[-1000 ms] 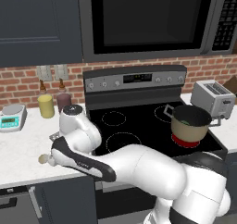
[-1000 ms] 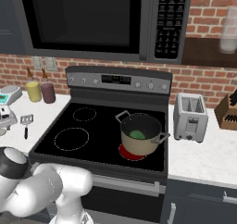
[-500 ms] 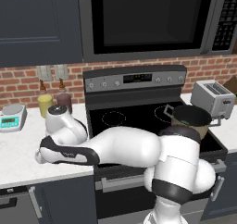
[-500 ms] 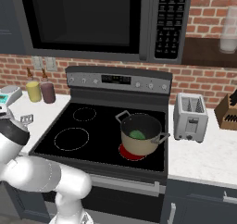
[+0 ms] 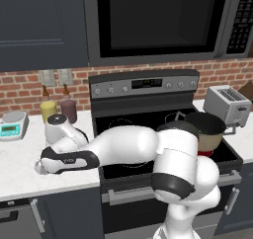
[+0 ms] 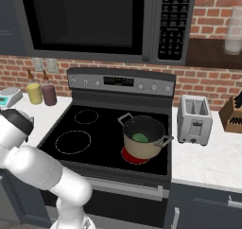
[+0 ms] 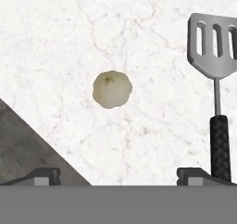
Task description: Put the garlic and broccoli in the pot. Retrieve the spatula and lightly stir the vegetables in the pot.
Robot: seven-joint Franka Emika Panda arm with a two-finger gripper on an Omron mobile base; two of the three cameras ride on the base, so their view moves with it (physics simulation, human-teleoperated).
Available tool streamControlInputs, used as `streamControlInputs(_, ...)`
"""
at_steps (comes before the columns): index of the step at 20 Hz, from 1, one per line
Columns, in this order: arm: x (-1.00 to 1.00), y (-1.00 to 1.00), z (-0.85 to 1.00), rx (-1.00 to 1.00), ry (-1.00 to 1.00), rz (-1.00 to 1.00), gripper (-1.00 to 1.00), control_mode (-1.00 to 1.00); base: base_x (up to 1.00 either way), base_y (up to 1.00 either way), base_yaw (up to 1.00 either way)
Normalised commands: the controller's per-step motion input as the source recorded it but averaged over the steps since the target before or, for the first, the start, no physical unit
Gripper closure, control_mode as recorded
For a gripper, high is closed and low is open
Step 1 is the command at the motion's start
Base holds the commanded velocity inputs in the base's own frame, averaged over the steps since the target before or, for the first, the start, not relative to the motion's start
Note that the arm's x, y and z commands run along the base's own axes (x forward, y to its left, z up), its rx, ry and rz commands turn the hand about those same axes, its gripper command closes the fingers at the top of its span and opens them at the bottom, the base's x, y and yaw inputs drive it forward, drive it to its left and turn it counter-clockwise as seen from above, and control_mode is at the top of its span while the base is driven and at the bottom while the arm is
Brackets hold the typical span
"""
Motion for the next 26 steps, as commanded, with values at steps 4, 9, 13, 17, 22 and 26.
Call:
streamControlInputs(4, 0.26, 0.19, -0.29, 0.0, 0.0, -0.01, -1.0, -1.0, 0.0, 0.0, 0.0)
streamControlInputs(9, 0.09, 0.23, -0.16, 0.0, 0.0, -0.01, -1.0, -1.0, 0.0, 0.0, 0.0)
streamControlInputs(13, 0.1, 0.17, -0.14, 0.0, 0.0, -0.01, -1.0, -1.0, 0.0, 0.0, 0.0)
streamControlInputs(17, 0.16, 0.15, -0.11, 0.0, 0.0, -0.01, -1.0, -1.0, 0.0, 0.0, 0.0)
streamControlInputs(22, 0.1, 0.11, -0.19, 0.0, 0.0, 0.0, -1.0, -1.0, 0.0, 0.0, 0.0)
streamControlInputs(26, 0.15, 0.06, -0.21, 0.0, 0.0, 0.0, -1.0, -1.0, 0.0, 0.0, 0.0)
